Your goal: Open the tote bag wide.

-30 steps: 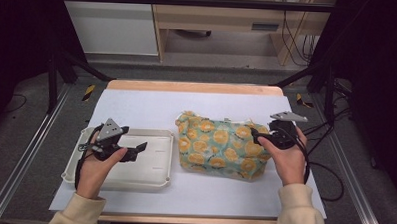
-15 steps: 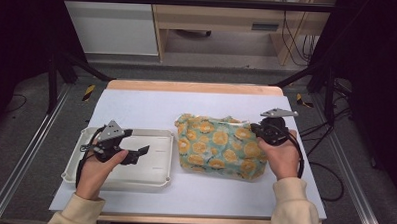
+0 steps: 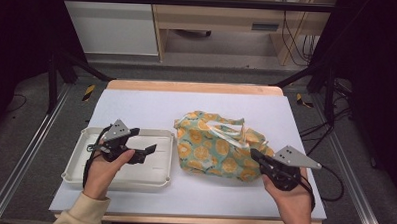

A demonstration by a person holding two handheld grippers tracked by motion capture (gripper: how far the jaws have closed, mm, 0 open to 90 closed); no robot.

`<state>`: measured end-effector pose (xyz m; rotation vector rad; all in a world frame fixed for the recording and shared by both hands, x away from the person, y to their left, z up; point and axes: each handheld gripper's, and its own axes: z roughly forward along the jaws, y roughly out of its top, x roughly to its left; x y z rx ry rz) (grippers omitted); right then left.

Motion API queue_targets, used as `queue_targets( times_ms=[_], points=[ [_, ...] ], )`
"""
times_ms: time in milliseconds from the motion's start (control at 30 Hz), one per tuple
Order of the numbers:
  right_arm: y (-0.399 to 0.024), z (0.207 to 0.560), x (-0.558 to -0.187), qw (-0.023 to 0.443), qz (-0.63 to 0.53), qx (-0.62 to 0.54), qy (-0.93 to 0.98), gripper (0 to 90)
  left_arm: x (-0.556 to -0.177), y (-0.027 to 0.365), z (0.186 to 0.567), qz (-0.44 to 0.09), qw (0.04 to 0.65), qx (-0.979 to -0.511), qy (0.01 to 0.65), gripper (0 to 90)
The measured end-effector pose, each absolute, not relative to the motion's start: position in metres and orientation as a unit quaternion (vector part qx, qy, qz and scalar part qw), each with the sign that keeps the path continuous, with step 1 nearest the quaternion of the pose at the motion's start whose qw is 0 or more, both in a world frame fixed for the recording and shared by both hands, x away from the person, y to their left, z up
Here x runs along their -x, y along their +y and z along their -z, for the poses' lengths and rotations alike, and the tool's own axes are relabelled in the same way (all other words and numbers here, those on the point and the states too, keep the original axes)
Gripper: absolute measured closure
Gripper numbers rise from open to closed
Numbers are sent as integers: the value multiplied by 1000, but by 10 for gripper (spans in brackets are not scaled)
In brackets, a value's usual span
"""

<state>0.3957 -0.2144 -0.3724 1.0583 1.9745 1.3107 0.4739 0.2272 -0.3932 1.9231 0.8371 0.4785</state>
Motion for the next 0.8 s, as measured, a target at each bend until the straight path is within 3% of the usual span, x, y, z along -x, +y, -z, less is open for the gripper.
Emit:
queue_targets(
  times_ms=[433, 800],
  points=[
    [-212, 421, -384, 215, -489, -360, 765, 900, -465, 213, 392, -214, 472, -784, 342, 161],
    [-206, 454, -381, 175, -443, -350, 806, 900, -473, 173, 398, -227, 430, -823, 294, 188]
  ],
)
